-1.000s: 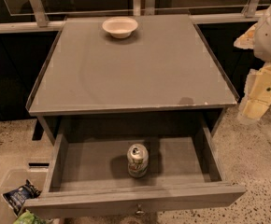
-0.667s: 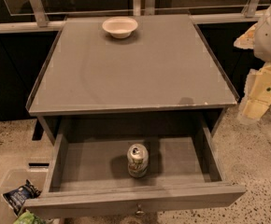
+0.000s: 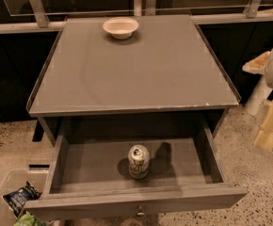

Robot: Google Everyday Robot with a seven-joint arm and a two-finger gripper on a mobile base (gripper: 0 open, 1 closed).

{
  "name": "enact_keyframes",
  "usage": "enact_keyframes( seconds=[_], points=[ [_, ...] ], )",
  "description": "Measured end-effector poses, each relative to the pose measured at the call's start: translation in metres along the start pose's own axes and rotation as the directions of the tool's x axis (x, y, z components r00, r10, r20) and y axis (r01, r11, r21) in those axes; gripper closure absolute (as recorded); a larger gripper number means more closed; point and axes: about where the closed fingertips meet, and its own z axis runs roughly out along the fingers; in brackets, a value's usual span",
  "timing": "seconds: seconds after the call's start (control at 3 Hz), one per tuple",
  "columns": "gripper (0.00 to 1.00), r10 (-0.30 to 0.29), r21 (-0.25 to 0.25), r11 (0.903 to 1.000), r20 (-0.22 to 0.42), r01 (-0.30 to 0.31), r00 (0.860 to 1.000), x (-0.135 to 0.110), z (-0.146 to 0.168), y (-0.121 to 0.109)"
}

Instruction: Pick 7up can from top drawer and place on counter

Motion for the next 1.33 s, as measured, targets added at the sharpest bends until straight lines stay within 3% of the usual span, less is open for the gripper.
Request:
enact_keyframes(
  seconds=[0.67,1.0,1.33],
  points=[
    [0.0,0.078,-0.117,0.9909,0.102,-0.066,0.992,0.051,0.072,0.047],
    [0.0,0.097,-0.193,0.9795,0.205,-0.056,0.974,0.064,0.124,0.065],
    [0.0,0.049,-0.223,0.9748,0.256,0.01,0.965,0.055,0.17,0.074]
  ],
)
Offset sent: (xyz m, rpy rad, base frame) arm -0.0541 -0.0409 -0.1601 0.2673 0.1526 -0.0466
